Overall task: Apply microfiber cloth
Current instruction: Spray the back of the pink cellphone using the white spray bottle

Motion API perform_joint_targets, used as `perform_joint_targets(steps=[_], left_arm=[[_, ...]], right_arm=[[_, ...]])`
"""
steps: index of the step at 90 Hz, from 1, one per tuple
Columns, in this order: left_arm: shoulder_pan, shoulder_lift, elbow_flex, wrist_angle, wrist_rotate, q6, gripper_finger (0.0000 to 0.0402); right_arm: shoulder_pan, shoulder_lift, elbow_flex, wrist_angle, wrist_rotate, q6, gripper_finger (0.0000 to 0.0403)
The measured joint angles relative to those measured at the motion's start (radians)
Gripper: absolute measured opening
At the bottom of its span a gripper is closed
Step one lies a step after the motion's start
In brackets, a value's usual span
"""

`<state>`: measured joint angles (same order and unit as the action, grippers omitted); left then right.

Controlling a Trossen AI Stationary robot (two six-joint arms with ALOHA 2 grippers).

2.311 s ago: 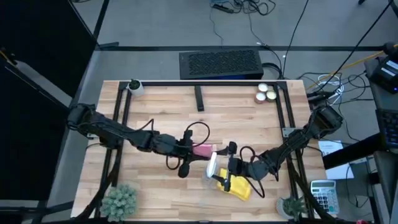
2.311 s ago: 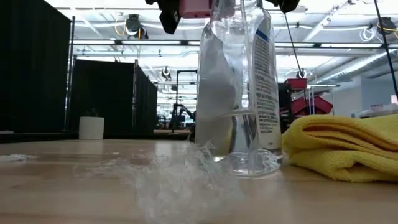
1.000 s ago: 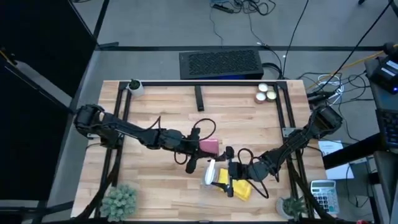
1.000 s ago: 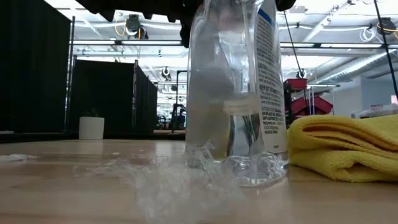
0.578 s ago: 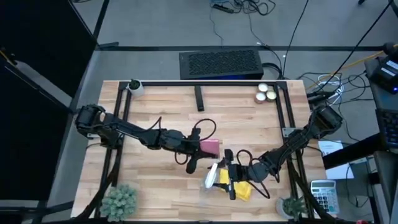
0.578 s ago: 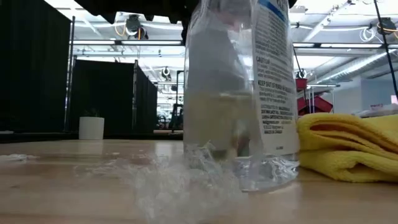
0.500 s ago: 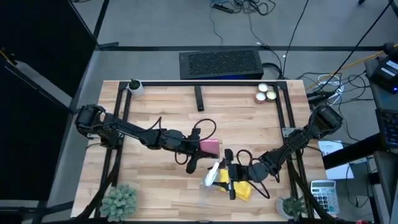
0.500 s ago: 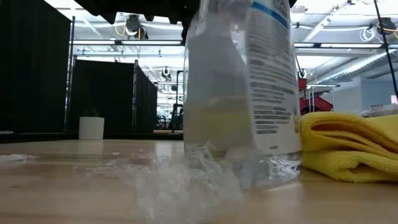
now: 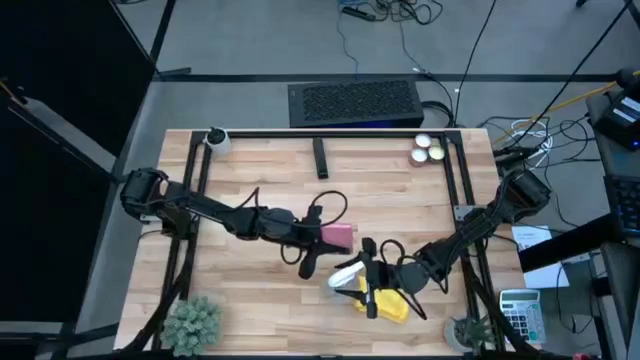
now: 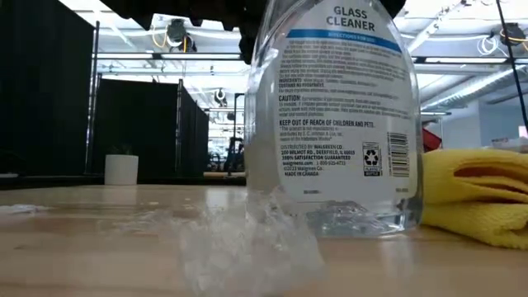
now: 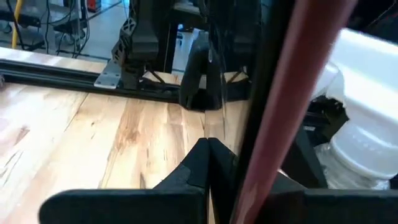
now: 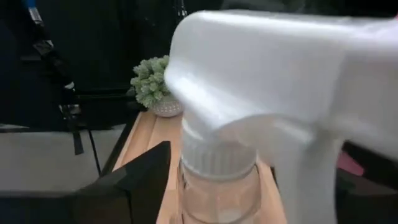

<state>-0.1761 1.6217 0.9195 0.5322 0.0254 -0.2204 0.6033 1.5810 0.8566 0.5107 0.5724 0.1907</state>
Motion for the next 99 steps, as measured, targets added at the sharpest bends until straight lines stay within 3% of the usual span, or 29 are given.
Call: perform_joint_targets(steps=[46, 71, 99], left_arm=[[-0.002, -0.114, -0.001, -0.183, -0.037, 0.032, 0.0009], [-0.012, -0.116, -0.001, -0.261, -0.037, 0.044, 0.0009], [-0.062, -0.116, -0.001, -0.329, -0.033, 0.045, 0.0009]], right_arm=[[0.028, -0.097, 0.0, -0.187, 0.001, 0.016, 0.0277], [0.045, -0.182, 0.0, -0.381, 0.0, 0.173, 0.0277], [0.044, -0.194, 0.001, -0.434, 0.006, 0.308, 0.0277]])
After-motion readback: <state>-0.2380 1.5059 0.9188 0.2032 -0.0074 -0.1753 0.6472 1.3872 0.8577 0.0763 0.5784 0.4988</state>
